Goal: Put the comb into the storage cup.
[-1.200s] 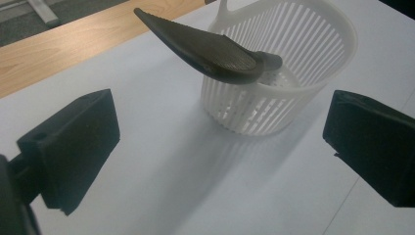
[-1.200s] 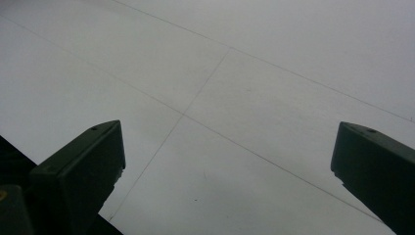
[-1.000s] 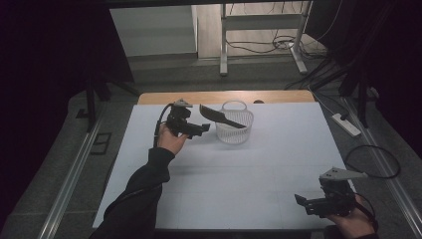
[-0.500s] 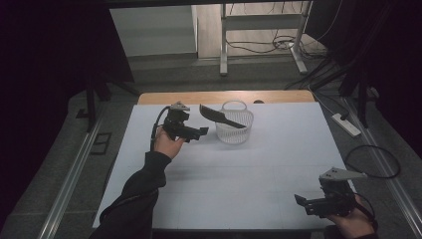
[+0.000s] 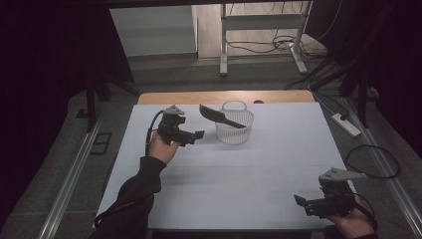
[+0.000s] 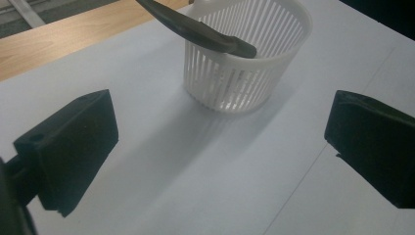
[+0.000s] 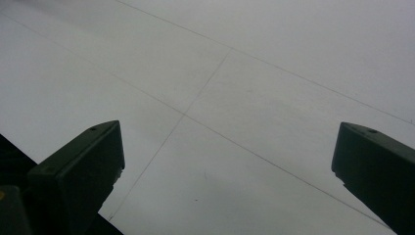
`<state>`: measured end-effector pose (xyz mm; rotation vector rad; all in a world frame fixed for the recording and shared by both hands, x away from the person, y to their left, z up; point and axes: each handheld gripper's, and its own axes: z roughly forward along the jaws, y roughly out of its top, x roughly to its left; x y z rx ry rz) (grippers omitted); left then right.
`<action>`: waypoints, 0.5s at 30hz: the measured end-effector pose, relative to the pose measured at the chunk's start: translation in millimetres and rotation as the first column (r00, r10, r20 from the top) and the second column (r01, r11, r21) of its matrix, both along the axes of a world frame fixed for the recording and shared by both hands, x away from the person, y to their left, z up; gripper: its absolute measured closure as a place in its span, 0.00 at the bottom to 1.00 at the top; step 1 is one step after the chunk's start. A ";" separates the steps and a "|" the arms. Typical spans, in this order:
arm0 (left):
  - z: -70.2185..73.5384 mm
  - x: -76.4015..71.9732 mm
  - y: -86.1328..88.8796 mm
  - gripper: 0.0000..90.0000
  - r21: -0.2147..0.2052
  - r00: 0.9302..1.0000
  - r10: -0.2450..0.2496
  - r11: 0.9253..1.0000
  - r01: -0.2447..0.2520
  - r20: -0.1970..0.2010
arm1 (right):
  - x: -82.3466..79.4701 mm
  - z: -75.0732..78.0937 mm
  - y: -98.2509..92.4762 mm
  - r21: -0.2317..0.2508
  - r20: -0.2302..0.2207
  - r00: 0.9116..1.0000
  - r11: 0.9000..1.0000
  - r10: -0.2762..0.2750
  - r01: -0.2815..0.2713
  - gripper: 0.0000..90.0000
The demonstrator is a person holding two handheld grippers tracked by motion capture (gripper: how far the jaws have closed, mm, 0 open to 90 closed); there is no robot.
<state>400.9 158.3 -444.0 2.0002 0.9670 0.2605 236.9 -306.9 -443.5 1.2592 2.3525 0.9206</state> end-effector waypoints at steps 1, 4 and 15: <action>0.3 -0.8 0.9 0.00 -0.003 1.000 0.002 1.000 -0.002 0.000 | -0.1 0.0 0.1 0.000 0.001 1.000 1.000 0.000 0.000 0.00; 1.4 -2.8 3.6 0.00 -0.010 1.000 0.003 1.000 -0.003 0.002 | -0.2 0.1 0.0 0.000 0.002 1.000 1.000 0.000 0.000 0.00; 3.8 -12.9 16.4 0.00 -0.018 1.000 0.014 1.000 -0.014 0.005 | -0.7 0.3 0.3 -0.001 0.005 1.000 1.000 0.003 -0.003 0.00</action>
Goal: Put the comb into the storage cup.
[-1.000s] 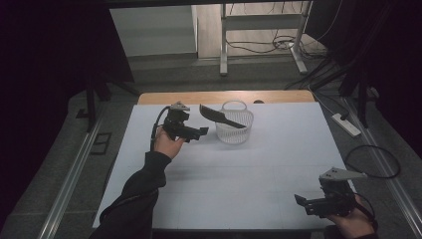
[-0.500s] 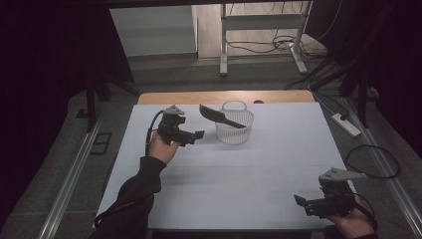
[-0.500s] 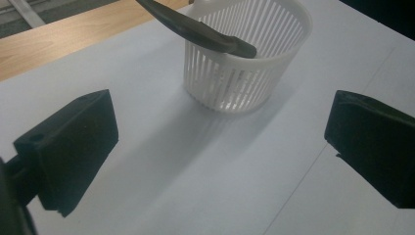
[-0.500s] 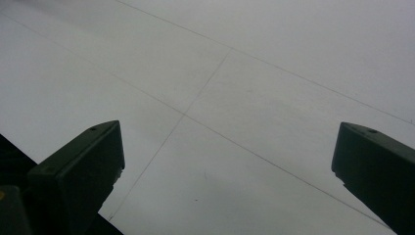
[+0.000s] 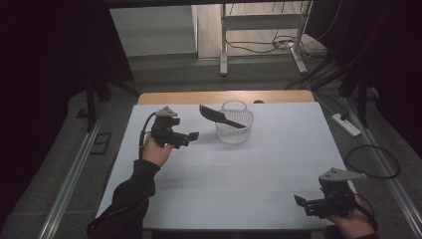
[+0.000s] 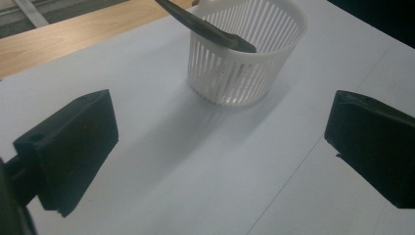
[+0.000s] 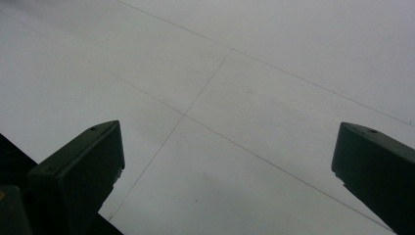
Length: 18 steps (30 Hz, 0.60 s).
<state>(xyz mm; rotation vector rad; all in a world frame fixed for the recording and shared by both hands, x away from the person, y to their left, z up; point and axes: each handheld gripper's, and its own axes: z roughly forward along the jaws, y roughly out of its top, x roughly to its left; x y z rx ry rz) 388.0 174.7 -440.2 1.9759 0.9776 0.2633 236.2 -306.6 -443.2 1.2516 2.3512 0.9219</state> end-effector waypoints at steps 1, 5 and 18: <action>0.1 -0.9 0.7 0.00 -0.003 1.000 0.002 1.000 -0.002 0.000 | 0.1 0.0 0.0 0.000 0.000 1.000 1.000 0.000 0.000 0.00; 0.7 -5.2 5.2 0.00 -0.004 1.000 0.006 1.000 -0.006 -0.001 | -0.1 0.1 0.1 -0.001 0.000 1.000 1.000 0.001 -0.001 0.00; 0.9 -13.9 11.8 0.00 -0.037 1.000 0.014 0.999 -0.014 0.003 | -0.3 0.1 0.5 -0.003 0.002 1.000 1.000 0.002 -0.002 0.00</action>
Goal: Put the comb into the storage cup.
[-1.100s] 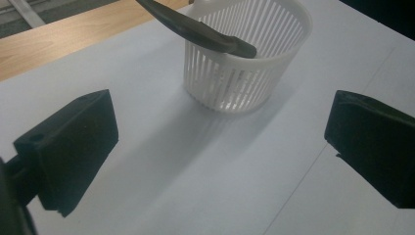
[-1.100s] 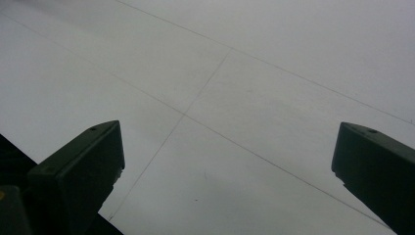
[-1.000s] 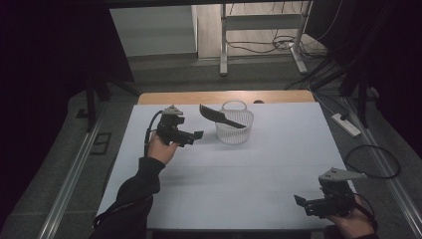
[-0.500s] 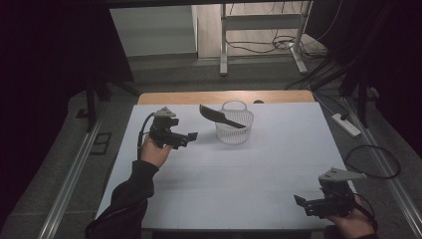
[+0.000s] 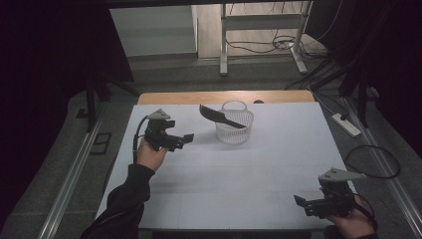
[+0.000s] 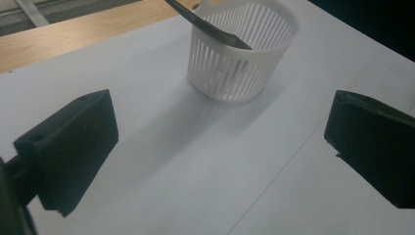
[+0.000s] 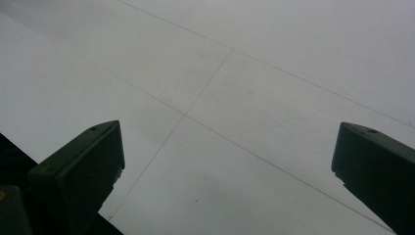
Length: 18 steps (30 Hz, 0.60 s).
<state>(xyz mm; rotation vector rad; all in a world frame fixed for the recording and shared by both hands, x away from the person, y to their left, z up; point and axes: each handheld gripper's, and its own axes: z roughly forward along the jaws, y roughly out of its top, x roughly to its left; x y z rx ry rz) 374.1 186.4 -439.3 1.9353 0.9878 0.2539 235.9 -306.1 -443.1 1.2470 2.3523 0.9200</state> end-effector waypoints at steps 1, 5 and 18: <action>-0.3 -0.8 0.3 0.00 -0.003 1.000 0.001 1.000 -0.001 -0.002 | 0.0 0.0 0.0 0.000 0.000 1.000 1.000 0.001 -0.001 0.00; -0.7 -4.2 2.3 0.00 -0.009 1.000 0.003 1.000 -0.003 -0.005 | -0.1 0.0 0.1 0.000 0.001 1.000 1.000 0.002 -0.002 0.00; -3.1 -14.0 6.1 0.00 -0.017 0.999 -0.038 0.999 0.038 0.007 | -0.4 0.2 0.1 0.003 0.003 1.000 1.000 0.007 -0.007 0.00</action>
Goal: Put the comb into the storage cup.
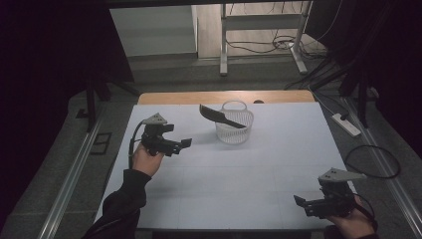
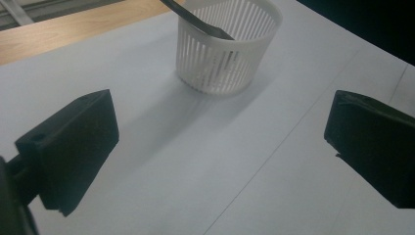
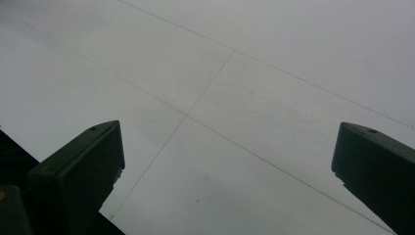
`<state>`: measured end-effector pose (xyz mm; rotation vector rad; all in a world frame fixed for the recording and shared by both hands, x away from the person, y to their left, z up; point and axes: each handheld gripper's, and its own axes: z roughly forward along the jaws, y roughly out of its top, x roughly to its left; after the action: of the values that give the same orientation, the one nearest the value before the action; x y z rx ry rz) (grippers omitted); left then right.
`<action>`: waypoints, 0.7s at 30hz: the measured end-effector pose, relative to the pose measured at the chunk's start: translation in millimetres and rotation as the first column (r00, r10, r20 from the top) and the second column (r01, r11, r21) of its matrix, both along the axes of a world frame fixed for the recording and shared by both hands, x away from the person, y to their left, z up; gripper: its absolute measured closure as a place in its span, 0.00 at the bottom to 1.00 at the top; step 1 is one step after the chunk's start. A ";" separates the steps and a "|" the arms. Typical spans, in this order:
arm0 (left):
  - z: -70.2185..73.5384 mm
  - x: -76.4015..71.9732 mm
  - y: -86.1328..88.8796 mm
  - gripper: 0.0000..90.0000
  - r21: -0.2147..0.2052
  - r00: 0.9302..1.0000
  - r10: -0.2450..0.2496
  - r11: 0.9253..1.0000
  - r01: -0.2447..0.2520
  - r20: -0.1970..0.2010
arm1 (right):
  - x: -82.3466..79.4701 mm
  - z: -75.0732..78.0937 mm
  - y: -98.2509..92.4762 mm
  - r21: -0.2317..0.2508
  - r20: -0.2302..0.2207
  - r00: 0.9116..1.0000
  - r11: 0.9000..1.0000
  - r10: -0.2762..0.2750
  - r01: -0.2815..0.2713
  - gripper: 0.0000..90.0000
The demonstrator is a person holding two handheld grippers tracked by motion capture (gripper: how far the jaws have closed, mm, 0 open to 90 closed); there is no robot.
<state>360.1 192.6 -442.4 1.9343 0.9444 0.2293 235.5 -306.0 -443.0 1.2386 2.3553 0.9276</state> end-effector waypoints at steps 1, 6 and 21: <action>-0.2 -0.6 0.2 0.00 -0.001 1.000 0.001 1.000 -0.001 -0.001 | 0.0 0.0 0.0 0.001 0.000 1.000 1.000 0.000 0.000 0.00; 0.1 -5.6 1.8 0.00 -0.001 1.000 0.017 1.000 -0.017 0.001 | -0.1 0.0 -0.1 0.001 0.001 1.000 1.000 0.001 -0.001 0.00; 0.4 -23.6 8.7 0.00 0.028 0.998 0.053 0.998 -0.053 0.016 | -0.3 0.2 -0.2 0.005 0.002 1.000 1.000 0.004 -0.004 0.00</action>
<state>336.4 201.3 -442.0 1.9328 0.9880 0.2897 235.3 -306.2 -442.7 1.2353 2.3563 0.9353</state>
